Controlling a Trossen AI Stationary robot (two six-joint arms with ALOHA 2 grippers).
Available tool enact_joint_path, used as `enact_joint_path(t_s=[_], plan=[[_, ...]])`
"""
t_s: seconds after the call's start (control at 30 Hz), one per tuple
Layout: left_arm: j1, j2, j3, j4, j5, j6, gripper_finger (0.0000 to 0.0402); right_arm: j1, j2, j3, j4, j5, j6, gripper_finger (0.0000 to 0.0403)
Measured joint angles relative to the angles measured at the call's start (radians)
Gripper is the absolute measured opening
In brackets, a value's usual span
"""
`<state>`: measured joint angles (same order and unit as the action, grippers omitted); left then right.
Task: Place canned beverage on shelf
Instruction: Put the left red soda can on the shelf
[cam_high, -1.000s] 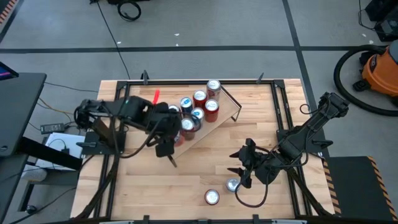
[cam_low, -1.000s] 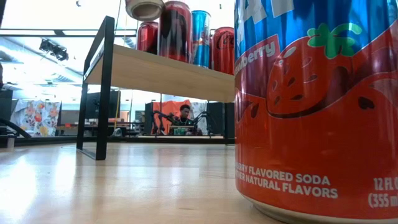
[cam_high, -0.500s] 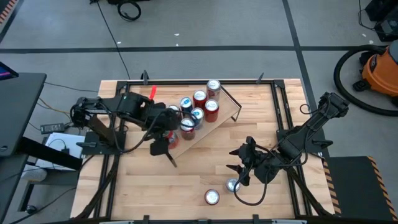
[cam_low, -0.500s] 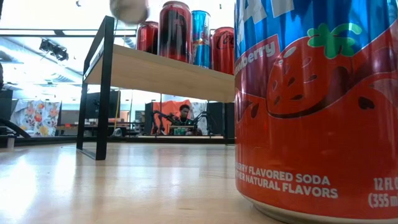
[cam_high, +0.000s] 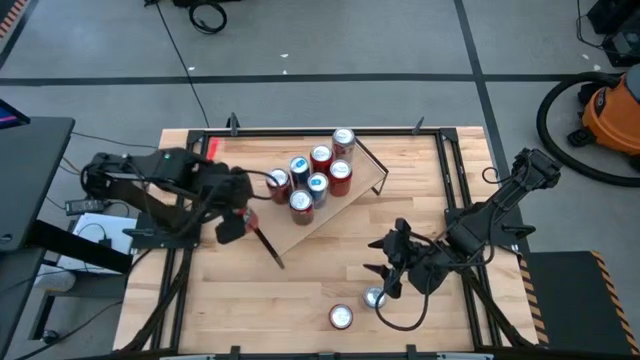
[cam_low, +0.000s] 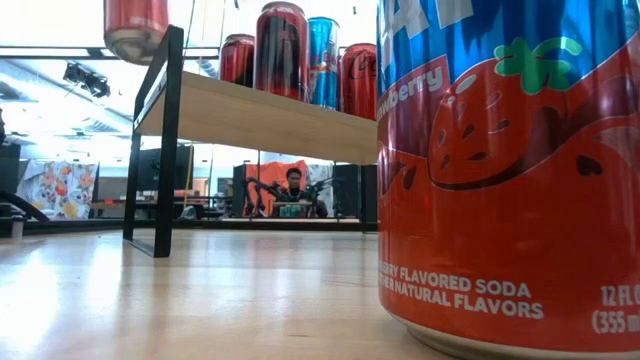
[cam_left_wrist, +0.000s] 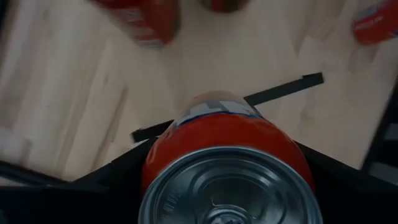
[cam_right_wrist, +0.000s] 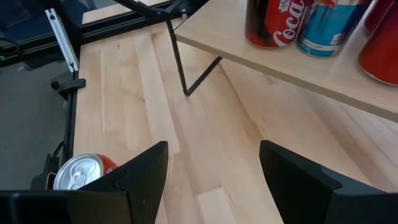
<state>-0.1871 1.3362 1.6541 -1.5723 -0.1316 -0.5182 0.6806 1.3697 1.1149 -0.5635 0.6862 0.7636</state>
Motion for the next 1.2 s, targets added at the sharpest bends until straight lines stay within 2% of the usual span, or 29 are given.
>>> enact_joint_path(t_s=[0.2, 0.53, 0.7, 0.97, 1.2], plan=[[0.043, -0.016, 0.0, 0.0, -0.033, 0.024, 0.0307, -0.016, 0.0, 0.0, 0.001, -0.006, 0.0, 0.0262], [0.163, 0.036, -0.001, 0.009, -0.029, 0.292, 0.0307, -0.018, 0.0, 0.0, 0.002, -0.005, 0.019, 0.0262], [0.219, 0.059, -0.001, 0.023, 0.018, 0.437, 0.0307, -0.018, 0.0, 0.0, 0.002, 0.0, 0.03, 0.0262], [0.236, 0.06, -0.018, 0.059, 0.031, 0.662, 0.0307, -0.025, 0.0, 0.0, 0.003, 0.005, 0.049, 0.0262], [0.234, 0.062, -0.094, 0.113, 0.057, 0.69, 0.0307, -0.041, 0.0, 0.0, 0.005, 0.004, 0.049, 0.0262]])
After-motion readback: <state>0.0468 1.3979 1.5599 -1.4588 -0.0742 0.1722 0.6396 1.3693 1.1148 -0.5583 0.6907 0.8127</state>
